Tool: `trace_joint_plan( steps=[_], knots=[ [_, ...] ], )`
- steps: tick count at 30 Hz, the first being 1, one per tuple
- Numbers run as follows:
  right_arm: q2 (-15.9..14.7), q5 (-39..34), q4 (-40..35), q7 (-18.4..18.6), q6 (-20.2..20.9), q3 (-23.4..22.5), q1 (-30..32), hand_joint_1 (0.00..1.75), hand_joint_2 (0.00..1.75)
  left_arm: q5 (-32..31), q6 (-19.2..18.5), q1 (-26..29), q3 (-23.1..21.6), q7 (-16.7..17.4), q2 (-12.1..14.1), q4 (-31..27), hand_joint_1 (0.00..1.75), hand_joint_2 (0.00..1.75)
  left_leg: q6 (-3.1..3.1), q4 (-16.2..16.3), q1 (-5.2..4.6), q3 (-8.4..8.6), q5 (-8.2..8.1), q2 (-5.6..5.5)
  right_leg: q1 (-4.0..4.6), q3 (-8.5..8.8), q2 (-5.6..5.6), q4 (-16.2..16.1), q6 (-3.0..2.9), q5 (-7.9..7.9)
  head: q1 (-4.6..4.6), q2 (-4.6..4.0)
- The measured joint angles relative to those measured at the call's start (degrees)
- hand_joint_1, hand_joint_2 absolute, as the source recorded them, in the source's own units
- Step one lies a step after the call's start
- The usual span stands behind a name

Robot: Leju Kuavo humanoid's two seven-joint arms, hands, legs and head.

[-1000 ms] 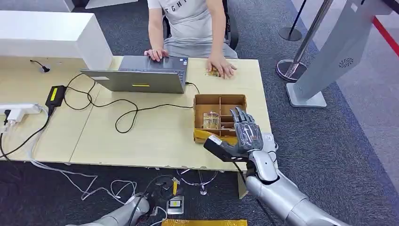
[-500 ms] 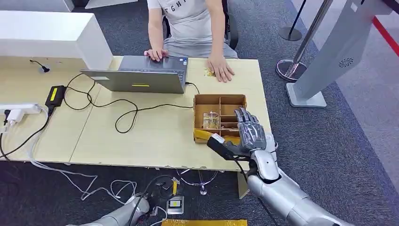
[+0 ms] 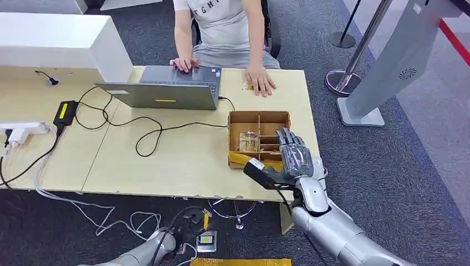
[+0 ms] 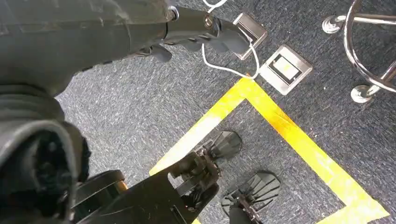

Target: Pass the card to the sensor for recognition and then transmit it.

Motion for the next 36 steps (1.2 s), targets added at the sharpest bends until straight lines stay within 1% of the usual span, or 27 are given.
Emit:
trace_joint_plan(
  steps=[6,17,23,36],
  knots=[
    [0.0,-0.7,0.0,-1.46,-0.33,-0.02,0.21,1.75,1.75,-0.26,0.04,0.02,0.0,0.02,0.0,-0.02,0.0,0.0,0.0,0.0,0.0,0.0,0.0,0.0,0.0,0.0,0.0,0.0,0.0,0.0,0.0,0.0],
    [0.18,-0.5,-1.22,-2.32,-0.22,-0.59,0.46,1.75,1.75,-0.48,0.13,0.05,0.02,0.61,-0.02,0.0,0.0,0.0,0.0,0.0,0.0,0.0,0.0,0.0,0.0,0.0,0.0,0.0,0.0,0.0,0.02,0.0],
    [0.26,-1.33,-3.04,-2.32,0.72,-0.5,0.61,1.75,1.75,-0.15,0.13,0.05,0.02,0.61,-0.02,0.0,0.0,0.0,0.0,0.0,0.0,0.0,0.0,0.0,0.0,0.0,0.0,0.0,0.0,0.0,0.02,0.0],
    [1.62,-2.67,-3.23,-3.45,-0.13,0.2,0.48,1.75,1.75,-0.02,1.22,0.05,0.07,1.22,-0.04,0.0,0.0,0.0,0.0,0.0,0.01,0.0,0.0,0.01,0.01,0.0,0.01,0.0,0.0,0.0,0.0,0.0]
  ],
)
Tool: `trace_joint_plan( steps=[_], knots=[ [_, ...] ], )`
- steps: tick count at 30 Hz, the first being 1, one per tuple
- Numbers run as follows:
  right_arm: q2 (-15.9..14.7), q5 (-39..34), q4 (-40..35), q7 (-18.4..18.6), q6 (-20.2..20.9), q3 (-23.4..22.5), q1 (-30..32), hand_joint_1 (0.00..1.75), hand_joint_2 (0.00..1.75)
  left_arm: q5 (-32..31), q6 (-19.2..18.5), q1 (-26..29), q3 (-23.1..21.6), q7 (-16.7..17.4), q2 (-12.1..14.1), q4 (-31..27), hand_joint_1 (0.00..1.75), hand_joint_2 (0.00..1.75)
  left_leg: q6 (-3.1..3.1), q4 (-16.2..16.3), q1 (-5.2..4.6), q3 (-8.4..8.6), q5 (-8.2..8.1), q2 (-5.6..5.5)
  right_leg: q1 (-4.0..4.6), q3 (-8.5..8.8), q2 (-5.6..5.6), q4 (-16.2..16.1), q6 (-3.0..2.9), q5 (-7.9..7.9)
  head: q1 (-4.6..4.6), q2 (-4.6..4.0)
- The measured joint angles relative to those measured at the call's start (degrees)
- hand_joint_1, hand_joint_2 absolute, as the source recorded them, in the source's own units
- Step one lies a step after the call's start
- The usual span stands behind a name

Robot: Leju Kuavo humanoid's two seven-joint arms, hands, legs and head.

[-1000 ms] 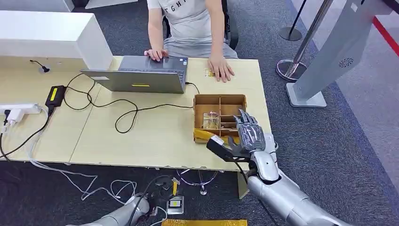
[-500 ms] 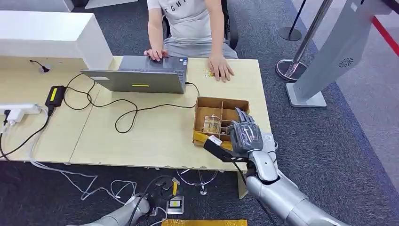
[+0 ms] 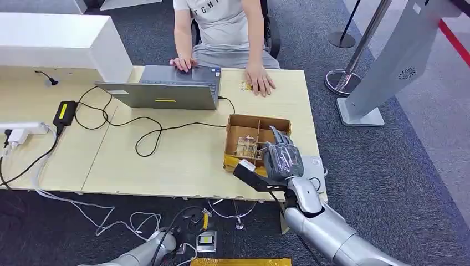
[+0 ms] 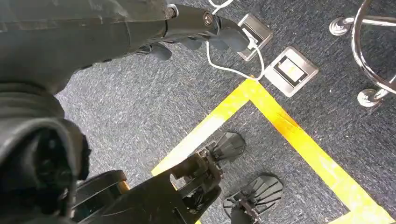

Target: Pass the card to the sensor for recognition and then transmit it.

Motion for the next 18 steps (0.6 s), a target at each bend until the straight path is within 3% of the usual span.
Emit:
trace_joint_plan(
  steps=[3,7,13,18],
  knots=[
    [0.24,0.68,-0.02,0.02,-1.2,0.02,-0.27,1.75,1.75,0.02,0.0,0.0,0.0,0.0,0.0,0.0,0.0,0.0,0.0,0.0,0.0,0.0,0.0,-0.01,0.0,0.0,-0.01,0.0,0.0,0.0,0.02,0.0],
    [0.79,2.49,-0.64,-0.04,-6.43,-0.11,-2.69,1.75,1.75,0.02,-0.04,-0.01,0.02,0.0,0.0,0.07,0.0,0.0,-0.04,0.0,0.0,0.01,0.03,0.01,0.0,0.0,0.01,0.01,0.0,0.01,0.0,0.0],
    [1.09,4.31,-2.19,0.09,-7.59,-0.28,-5.72,1.75,1.75,0.0,-0.18,-0.03,0.04,0.0,-0.07,0.26,0.0,0.0,-0.04,0.0,0.0,0.02,0.04,-0.01,0.0,0.02,0.01,0.01,0.0,0.01,0.0,0.0],
    [1.11,7.87,-4.29,2.69,-6.69,-1.36,-8.16,1.75,1.75,-0.2,-0.11,-0.14,0.04,0.26,-1.25,0.44,0.0,0.0,-0.04,0.0,0.0,0.03,0.04,-0.02,0.0,0.02,0.01,0.01,0.0,0.01,0.02,0.0]
  ],
)
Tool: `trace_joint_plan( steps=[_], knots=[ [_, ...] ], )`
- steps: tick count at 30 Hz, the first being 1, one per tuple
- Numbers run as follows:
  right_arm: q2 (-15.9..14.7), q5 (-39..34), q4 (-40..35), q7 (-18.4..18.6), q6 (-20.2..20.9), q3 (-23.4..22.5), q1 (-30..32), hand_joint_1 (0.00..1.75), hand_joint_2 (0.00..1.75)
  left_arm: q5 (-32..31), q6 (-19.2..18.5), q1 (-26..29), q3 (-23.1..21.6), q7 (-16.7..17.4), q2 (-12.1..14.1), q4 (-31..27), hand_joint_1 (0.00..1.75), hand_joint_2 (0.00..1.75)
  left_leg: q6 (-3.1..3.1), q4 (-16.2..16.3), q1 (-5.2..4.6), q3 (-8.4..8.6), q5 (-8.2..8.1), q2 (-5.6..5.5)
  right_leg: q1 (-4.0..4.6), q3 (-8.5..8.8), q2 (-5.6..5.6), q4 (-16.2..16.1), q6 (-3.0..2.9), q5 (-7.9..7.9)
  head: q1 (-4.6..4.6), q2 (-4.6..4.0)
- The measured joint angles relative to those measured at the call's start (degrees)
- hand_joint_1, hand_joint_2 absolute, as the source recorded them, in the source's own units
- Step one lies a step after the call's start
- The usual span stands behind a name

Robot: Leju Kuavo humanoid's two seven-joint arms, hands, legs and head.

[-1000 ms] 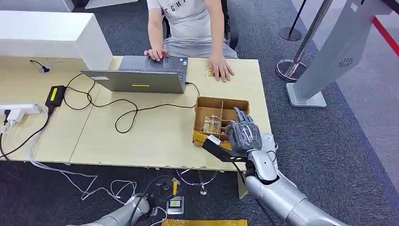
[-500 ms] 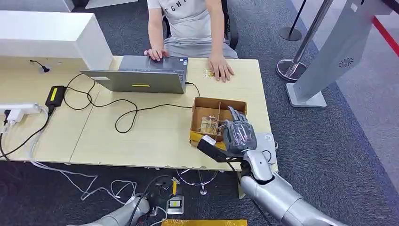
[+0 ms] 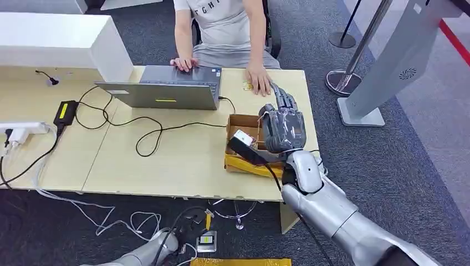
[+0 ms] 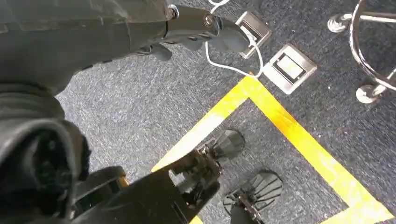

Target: Pass the card to the sensor for recognition and then transmit it.

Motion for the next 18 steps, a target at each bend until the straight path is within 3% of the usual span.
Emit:
trace_joint_plan(
  steps=[18],
  knots=[
    [0.33,1.24,-1.27,1.64,3.54,-1.05,0.22,1.75,1.75,0.15,1.27,-0.2,0.0,0.87,-1.97,0.5,0.0,0.0,0.0,0.0,0.0,-0.01,0.0,0.01,0.0,-0.01,-0.01,0.0,0.0,0.0,-0.02,0.0]
  ],
)
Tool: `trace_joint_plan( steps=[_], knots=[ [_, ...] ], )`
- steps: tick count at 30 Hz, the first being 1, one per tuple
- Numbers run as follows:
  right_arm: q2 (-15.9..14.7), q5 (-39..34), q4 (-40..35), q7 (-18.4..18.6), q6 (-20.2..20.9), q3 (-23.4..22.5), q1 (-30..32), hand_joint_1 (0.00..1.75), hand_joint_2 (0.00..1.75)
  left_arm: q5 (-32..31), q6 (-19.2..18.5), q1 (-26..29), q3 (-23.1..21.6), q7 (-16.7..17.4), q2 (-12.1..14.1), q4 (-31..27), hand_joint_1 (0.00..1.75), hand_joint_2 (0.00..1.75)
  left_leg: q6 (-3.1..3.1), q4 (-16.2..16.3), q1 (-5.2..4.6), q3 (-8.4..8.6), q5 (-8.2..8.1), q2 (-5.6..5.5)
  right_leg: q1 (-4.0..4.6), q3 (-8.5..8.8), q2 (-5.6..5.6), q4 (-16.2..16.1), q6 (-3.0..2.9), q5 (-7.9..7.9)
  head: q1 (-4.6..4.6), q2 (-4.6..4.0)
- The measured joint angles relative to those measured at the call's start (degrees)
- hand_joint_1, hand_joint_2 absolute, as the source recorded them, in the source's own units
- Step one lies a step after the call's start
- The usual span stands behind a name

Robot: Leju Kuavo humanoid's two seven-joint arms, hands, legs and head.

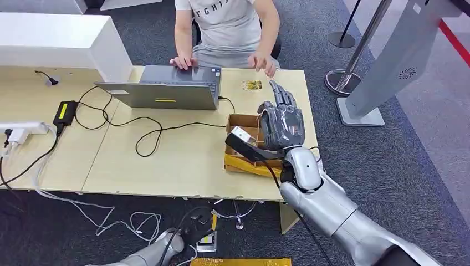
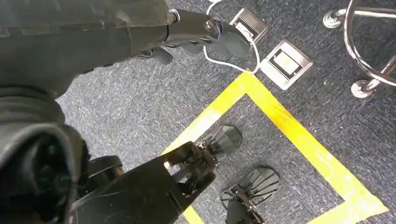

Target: Pass the card to the sensor for recognition and then transmit it.

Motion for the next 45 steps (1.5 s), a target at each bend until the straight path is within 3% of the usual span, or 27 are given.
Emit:
trace_joint_plan(
  steps=[36,37,38,39,45],
  knots=[
    [0.94,2.03,5.35,0.33,1.35,-0.48,0.14,1.71,1.75,0.44,2.84,0.06,0.0,1.05,-1.83,0.15,0.0,0.0,0.0,0.0,0.0,-0.01,0.0,-0.01,0.0,-0.01,-0.01,0.0,0.0,0.0,0.0,0.0],
    [0.94,2.36,5.48,0.35,1.31,-0.5,0.18,0.66,1.75,0.41,3.04,0.06,0.0,1.22,-1.92,0.22,0.0,0.0,0.0,0.0,0.0,-0.01,0.0,-0.01,0.0,-0.01,0.0,0.0,0.0,0.0,0.0,0.0],
    [0.94,2.8,5.62,0.48,1.24,-0.5,0.21,0.0,1.75,0.37,3.3,0.07,0.0,1.27,-2.03,0.26,0.0,0.0,0.0,0.0,0.0,-0.01,0.0,-0.02,0.0,-0.01,0.0,0.0,0.0,0.0,0.0,0.0],
    [0.94,3.04,5.73,0.59,1.24,-0.5,0.26,0.0,0.0,0.31,3.48,0.08,0.0,1.27,-2.08,0.28,0.0,0.0,0.0,0.0,0.0,-0.01,0.0,-0.02,0.0,-0.01,0.0,0.0,0.0,0.0,0.02,0.0],
    [0.94,3.91,6.05,0.37,2.29,-0.48,1.08,0.0,0.0,0.24,3.74,0.17,0.0,1.31,-2.47,0.28,0.0,0.0,0.0,0.0,0.0,-0.01,0.0,-0.01,0.0,0.0,-0.01,0.0,0.0,0.0,0.0,0.02]
  ],
)
